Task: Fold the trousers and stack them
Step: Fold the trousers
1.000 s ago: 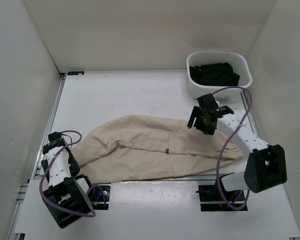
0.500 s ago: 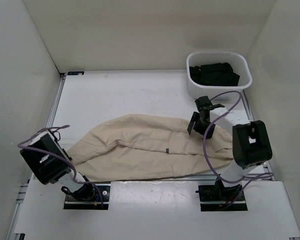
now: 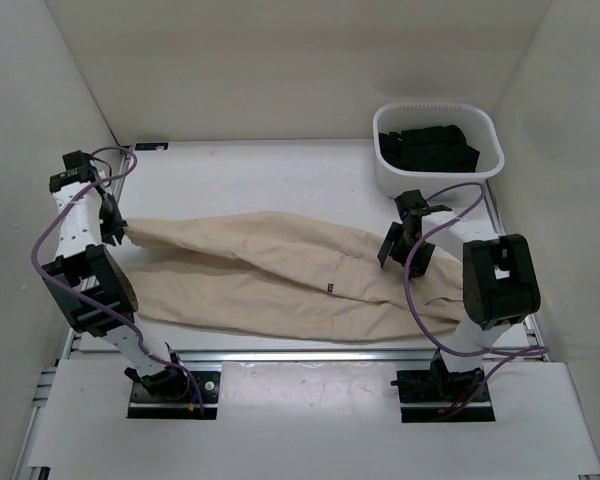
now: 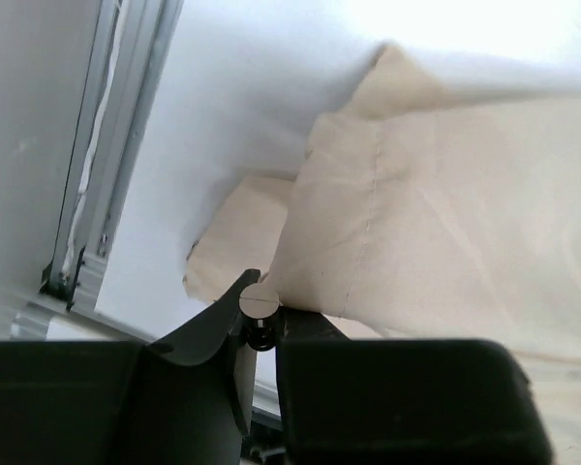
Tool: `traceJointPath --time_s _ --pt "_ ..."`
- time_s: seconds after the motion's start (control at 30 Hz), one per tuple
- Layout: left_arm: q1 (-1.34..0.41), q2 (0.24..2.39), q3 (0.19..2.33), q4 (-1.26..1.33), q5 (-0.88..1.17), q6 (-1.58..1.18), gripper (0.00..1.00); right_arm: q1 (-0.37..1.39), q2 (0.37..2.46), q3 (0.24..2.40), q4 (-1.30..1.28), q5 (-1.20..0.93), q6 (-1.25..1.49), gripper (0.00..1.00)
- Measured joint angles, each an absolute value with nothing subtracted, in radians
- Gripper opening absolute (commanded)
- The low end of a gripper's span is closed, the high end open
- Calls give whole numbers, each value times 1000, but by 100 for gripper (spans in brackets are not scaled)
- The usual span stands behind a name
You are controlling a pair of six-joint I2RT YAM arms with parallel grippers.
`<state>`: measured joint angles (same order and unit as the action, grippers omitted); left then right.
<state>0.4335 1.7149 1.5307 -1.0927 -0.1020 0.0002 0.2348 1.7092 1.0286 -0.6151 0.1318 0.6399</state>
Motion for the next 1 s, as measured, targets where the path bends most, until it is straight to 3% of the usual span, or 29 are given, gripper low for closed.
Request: traceJointPath --time_s 0.1,0.2,0.27,0.33,0.43,0.7,0.8,0.9,1.0 --pt "415 1695 1517 -1130 -134 0 14 235 1710 1029 -616 132 640 79" --pt "434 1613 1369 -1145 -186 1 16 235 1702 1021 -609 135 643 79" --pt "466 1546 1243 -1145 -217 1 32 235 1691 1008 -597 136 645 79" --pt "511 1497 1140 -1158 -239 3 59 235 1679 994 -583 136 646 79" --pt "570 1491 1072 -1138 -253 3 83 235 1673 986 -573 136 647 79" --pt "733 1525 1067 -1013 -133 1 88 237 1668 982 -570 139 648 79" --pt "766 1558 1068 -983 -43 -1 83 242 1662 974 -564 147 648 79" --pt "781 1589 1067 -948 13 -1 71 244 1652 965 -553 152 652 79" --pt "789 1605 1055 -908 36 -1 70 244 1644 953 -544 154 653 79"
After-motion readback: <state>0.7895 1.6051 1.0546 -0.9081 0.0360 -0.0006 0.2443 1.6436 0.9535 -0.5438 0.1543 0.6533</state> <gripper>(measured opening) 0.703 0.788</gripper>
